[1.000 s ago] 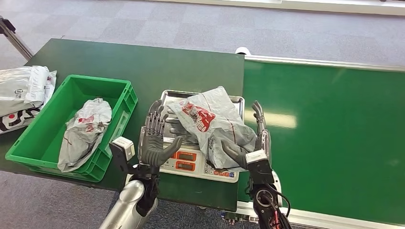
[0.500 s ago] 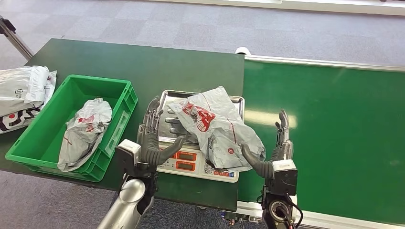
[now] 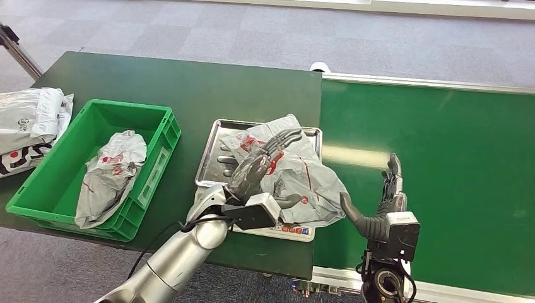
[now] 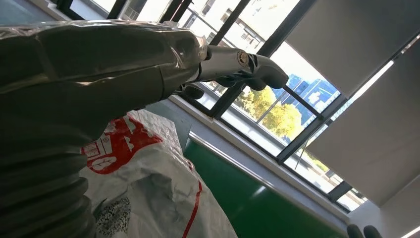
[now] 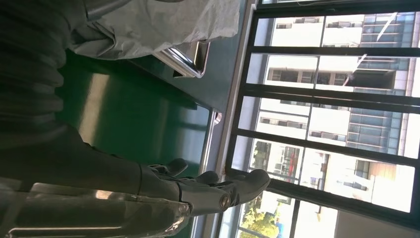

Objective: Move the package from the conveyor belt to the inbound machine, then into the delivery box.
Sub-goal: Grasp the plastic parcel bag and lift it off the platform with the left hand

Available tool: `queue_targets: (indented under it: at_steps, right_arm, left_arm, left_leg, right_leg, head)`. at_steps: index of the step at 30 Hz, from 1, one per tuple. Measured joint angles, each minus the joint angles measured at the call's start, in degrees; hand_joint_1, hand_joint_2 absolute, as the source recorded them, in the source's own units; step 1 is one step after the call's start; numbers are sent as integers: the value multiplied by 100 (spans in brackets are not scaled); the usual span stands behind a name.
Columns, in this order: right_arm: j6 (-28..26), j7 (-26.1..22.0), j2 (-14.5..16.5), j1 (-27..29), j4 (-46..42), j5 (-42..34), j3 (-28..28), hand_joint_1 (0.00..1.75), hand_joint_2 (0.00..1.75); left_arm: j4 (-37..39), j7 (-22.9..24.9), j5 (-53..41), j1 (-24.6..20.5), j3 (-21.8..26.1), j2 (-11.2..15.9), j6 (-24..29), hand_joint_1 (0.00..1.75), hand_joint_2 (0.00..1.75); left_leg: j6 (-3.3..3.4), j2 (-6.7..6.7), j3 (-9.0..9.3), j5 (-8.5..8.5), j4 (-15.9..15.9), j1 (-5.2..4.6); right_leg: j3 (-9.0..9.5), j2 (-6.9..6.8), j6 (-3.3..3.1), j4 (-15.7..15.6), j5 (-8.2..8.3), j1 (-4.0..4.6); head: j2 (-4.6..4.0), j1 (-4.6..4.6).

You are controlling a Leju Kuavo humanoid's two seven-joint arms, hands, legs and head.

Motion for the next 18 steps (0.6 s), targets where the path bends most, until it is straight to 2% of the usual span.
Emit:
queue_targets:
  at_steps: [6,12,18]
  right_arm:
    - [29,7,5,32,-22,21,-114,0,175]
    - [230,34,61,65,-97,28,-329,0,175]
    - [344,94,173,80,-182,94,-590,0,175]
  left_arm:
    - [273,61,-84,-145,-158,0,-45,0,175]
    - [1092,908,-926,-542,-506,-72,-441,0,175]
    - [1883,1357,-1180,-798,-711,-262,-776,0,175]
  left_leg:
    - [0,-6,0,0,0,0]
    - [0,-12,1,1,0,0]
    - [0,-14,1,1,0,-1]
  right_leg:
    - [-1,0,0,0,0,0]
    - [2,-5,0,0,0,0]
    - [3,-5,0,0,0,-1]
  head:
    - [0,-1]
    - [0,0]
    - [0,1]
